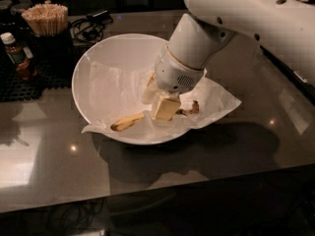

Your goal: Pick banana from white bowl

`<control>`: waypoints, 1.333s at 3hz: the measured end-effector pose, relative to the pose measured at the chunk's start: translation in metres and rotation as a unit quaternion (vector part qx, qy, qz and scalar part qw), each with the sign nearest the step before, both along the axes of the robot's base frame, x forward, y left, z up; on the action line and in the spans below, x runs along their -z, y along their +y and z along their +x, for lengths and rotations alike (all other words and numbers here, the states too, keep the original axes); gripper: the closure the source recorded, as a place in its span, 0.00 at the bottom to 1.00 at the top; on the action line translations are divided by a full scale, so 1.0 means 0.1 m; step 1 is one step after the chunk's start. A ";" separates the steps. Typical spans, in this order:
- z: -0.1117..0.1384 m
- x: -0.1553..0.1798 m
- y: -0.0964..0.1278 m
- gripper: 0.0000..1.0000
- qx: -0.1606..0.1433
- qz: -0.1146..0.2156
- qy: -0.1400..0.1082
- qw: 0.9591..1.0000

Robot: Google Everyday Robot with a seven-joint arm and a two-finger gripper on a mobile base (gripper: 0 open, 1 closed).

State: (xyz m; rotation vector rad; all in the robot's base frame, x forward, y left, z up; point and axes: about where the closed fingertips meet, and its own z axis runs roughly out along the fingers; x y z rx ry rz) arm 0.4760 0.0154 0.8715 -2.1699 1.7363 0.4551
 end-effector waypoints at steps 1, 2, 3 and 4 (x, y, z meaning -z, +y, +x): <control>0.01 0.08 -0.03 0.52 0.009 0.005 0.010 1.000; 0.01 0.17 -0.05 0.53 0.016 0.010 0.021 1.000; 0.02 0.24 -0.08 0.53 0.021 0.013 0.030 0.999; 0.02 0.20 -0.08 0.53 0.022 0.013 0.030 0.999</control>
Offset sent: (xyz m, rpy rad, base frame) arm 0.0034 -0.0106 -0.0291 0.0338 0.0724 -0.0540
